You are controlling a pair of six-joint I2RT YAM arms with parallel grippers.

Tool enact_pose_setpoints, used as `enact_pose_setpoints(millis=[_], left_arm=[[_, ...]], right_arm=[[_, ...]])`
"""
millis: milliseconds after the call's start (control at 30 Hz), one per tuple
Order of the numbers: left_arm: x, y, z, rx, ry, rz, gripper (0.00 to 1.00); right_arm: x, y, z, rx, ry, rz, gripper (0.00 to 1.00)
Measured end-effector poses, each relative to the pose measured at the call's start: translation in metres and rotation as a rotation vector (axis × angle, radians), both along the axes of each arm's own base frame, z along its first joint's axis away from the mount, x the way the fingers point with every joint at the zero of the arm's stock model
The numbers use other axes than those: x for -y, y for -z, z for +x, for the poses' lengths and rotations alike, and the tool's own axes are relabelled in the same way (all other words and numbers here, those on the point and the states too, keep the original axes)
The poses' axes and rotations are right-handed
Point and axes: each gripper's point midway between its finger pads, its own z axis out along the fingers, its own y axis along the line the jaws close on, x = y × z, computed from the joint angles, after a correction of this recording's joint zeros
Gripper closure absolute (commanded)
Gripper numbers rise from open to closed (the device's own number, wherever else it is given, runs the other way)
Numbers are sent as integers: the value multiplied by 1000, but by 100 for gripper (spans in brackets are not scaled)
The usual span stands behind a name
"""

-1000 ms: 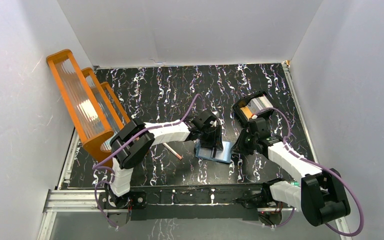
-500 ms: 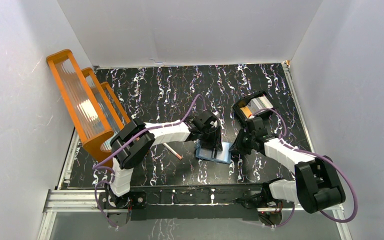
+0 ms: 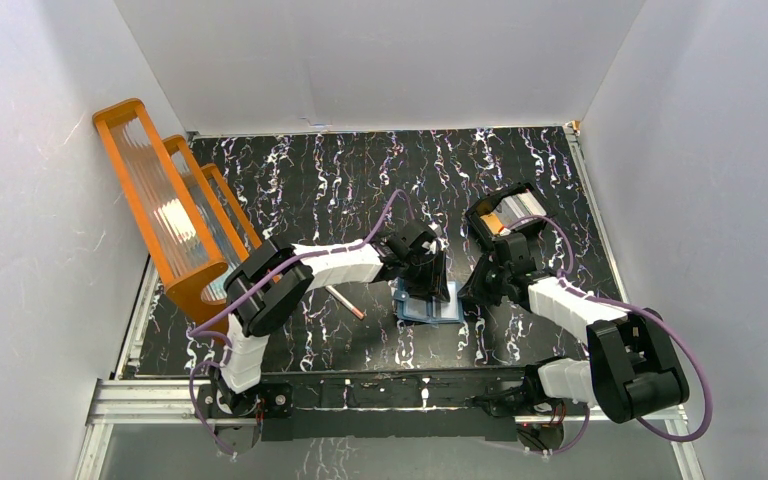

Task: Put the credit cards into the card holder
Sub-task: Insert the credit card into the card holder.

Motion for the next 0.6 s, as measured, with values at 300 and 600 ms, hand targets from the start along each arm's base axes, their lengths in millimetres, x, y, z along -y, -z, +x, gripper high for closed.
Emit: enact_pose_setpoints(millis=[300, 600], left_arm=[[-1, 1, 6, 22, -8, 23, 55], [-27, -13, 13, 39, -54, 51, 52]], right_arm=[[2, -2, -4, -3, -9, -12, 67], [-2, -36, -2, 66, -23, 20, 64]])
